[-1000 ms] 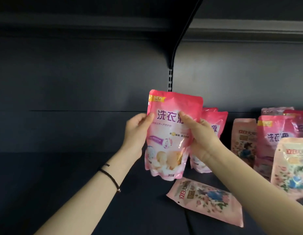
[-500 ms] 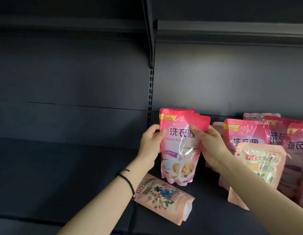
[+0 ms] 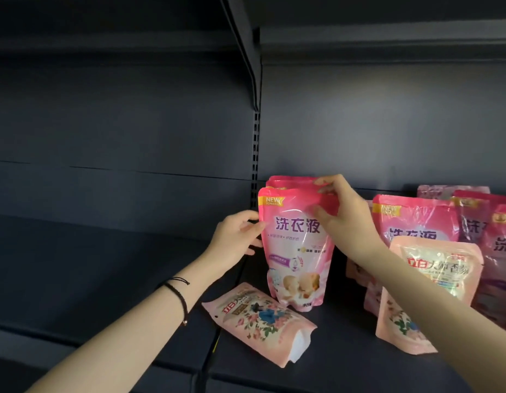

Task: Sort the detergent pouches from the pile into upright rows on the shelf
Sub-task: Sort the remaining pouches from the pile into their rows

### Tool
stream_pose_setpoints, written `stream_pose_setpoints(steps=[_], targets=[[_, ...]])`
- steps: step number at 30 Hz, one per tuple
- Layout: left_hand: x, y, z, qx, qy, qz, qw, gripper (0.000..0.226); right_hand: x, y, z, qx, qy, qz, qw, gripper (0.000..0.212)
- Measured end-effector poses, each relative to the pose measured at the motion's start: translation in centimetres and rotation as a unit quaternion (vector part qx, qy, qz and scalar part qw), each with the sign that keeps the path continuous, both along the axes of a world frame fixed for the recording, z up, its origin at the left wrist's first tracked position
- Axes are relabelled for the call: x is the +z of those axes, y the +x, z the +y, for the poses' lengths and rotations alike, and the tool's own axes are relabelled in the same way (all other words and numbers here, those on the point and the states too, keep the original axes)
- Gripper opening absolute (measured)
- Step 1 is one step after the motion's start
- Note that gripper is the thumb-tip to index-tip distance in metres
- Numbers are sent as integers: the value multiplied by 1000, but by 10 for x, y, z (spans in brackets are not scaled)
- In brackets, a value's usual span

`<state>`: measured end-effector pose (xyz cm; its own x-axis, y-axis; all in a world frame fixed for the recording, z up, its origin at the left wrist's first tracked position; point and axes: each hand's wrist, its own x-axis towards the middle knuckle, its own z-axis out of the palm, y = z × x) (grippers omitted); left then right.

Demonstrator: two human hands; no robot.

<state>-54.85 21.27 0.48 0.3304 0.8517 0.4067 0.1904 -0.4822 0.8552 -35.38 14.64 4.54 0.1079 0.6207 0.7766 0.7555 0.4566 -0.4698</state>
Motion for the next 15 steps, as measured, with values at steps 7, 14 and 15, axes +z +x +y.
stream_pose_setpoints(steps=[7,14,15], targets=[[-3,-54,-11,84,275,400,870,35,11,-14,-36,-95,58,-389,915,20],[-29,-77,-18,92,174,594,780,54,-4,-72,-47,-21,-211,-490,846,39],[-33,-77,-18,93,150,605,776,56,-11,-78,-46,-30,-266,-504,821,45]])
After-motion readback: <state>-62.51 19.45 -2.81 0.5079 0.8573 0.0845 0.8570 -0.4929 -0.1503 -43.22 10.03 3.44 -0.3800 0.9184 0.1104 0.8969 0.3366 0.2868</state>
